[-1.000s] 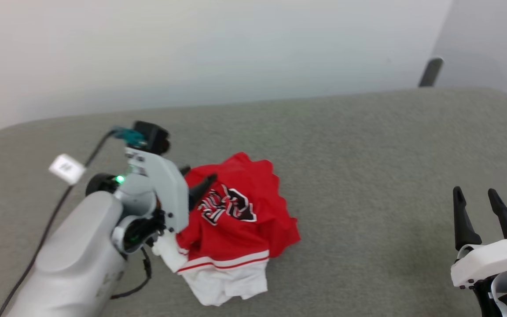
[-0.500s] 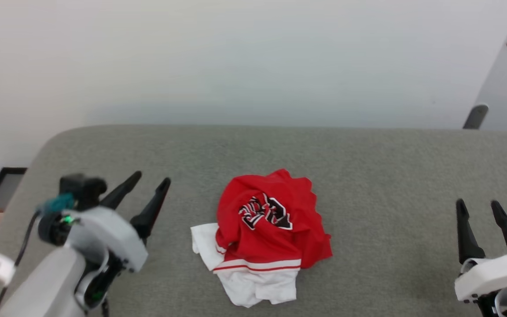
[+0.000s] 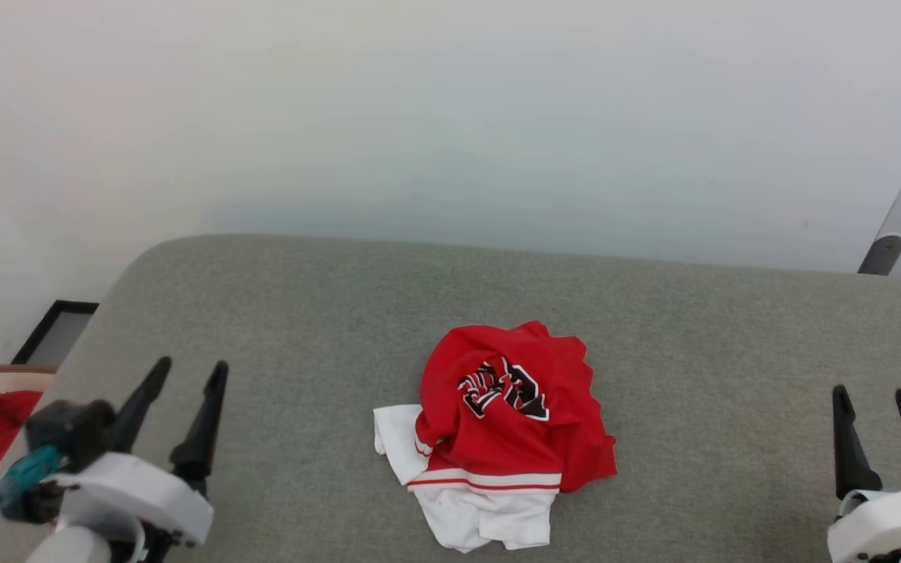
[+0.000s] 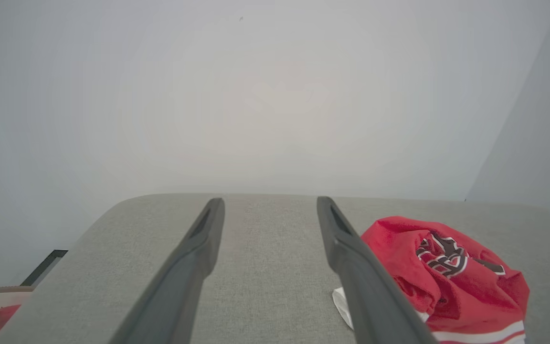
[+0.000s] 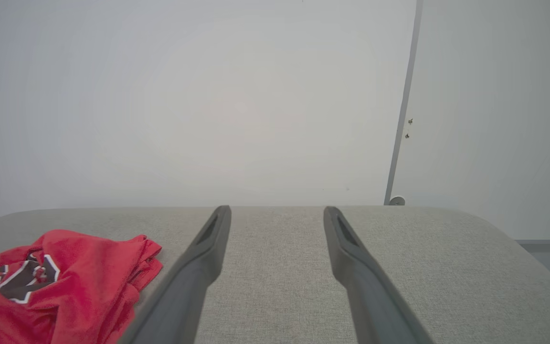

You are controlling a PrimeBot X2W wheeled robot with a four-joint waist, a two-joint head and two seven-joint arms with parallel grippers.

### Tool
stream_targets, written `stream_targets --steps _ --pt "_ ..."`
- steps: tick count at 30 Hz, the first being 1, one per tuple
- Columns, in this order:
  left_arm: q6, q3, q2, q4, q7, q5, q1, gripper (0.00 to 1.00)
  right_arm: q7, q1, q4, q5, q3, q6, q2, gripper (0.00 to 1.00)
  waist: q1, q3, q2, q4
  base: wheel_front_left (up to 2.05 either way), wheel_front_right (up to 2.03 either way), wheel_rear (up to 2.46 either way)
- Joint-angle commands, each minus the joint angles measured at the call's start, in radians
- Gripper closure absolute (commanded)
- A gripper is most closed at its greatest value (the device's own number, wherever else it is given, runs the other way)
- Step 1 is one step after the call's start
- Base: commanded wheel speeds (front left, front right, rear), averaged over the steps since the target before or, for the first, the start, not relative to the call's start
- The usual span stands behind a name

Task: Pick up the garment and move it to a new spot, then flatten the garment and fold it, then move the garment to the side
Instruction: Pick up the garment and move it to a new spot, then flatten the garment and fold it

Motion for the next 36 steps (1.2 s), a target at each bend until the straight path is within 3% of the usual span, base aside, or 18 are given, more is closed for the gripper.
stream_targets --steps 1,9,17,23,28,36 --pt "0.007 0.03 -0.008 -0.021 -0.006 0.02 0.03 0.0 -0.008 0.015 0.004 0.001 -0.008 0.0 -0.006 0.0 0.0 -0.002 0.0 0.004 0.0 0.0 0.0" --pt "-0.02 0.169 -0.049 -0.066 -0.005 0.073 0.132 0.0 -0.017 0.031 0.001 -0.002 -0.03 0.0 -0.005 0.0 0.0 0.002 0.0 0.008 0.0 0.0 0.0" --pt "-0.059 0.157 -0.05 -0.054 0.016 0.083 0.103 0.0 0.012 0.017 -0.025 -0.013 -0.022 0.0 0.015 0.0 0.0 0.026 0.0 -0.001 0.0 0.0 0.0" --pt "-0.076 0.059 -0.008 -0.069 0.19 0.002 -0.029 0.0 0.03 -0.015 -0.049 -0.016 -0.005 0.0 0.009 0.0 0.0 0.066 0.0 -0.029 0.0 0.0 0.0" --pt "-0.076 -0.048 0.037 -0.094 0.394 -0.133 -0.151 0.0 0.036 -0.044 -0.077 -0.02 0.004 0.0 0.008 0.0 0.0 0.106 0.0 -0.071 0.0 0.0 0.0" --pt "-0.076 -0.148 0.073 -0.003 0.7 -0.315 -0.304 0.0 0.035 -0.091 -0.101 -0.027 0.007 0.0 0.024 0.0 0.0 0.192 0.0 -0.154 0.0 0.0 0.0"
